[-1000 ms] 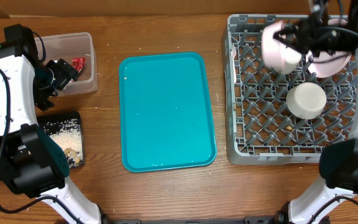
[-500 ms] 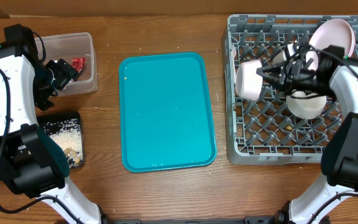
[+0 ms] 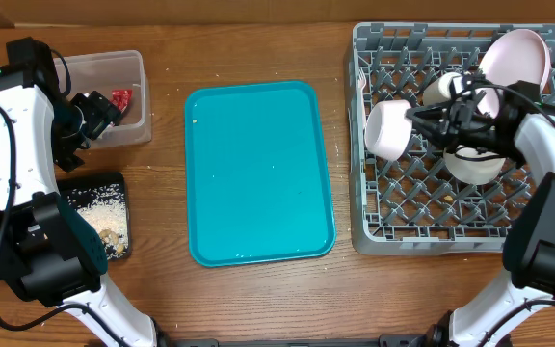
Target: Sort waste into correct bins and load items into the dishwasher rack
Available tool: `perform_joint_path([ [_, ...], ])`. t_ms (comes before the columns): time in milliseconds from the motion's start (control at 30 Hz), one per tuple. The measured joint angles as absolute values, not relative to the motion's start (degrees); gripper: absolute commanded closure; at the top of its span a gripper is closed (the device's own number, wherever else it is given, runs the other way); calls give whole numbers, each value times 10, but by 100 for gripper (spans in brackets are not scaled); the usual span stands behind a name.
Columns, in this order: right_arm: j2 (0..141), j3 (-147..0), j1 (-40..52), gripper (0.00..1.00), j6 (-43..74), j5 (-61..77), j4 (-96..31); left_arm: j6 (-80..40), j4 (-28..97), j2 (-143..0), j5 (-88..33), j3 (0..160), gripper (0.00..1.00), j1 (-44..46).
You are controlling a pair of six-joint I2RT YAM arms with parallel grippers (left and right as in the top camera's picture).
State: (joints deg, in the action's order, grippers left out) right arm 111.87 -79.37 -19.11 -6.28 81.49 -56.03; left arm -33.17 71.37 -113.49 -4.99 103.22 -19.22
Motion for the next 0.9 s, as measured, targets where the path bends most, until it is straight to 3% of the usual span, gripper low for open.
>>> perform_joint_path([
  [200, 1119, -804, -237, 72, 28, 704, -562, -331, 714, -1135, -50, 1032, 0, -192],
  [567, 1067, -975, -239, 72, 110, 347, -730, -331, 714, -1135, -50, 1032, 0, -192],
  [667, 1016, -994, -209, 73, 117, 290, -735, -331, 714, -1135, -50, 1032, 0, -192],
  [900, 990, -997, -43, 88, 129, 187, -703, -332, 714, -1135, -50, 1032, 0, -192],
])
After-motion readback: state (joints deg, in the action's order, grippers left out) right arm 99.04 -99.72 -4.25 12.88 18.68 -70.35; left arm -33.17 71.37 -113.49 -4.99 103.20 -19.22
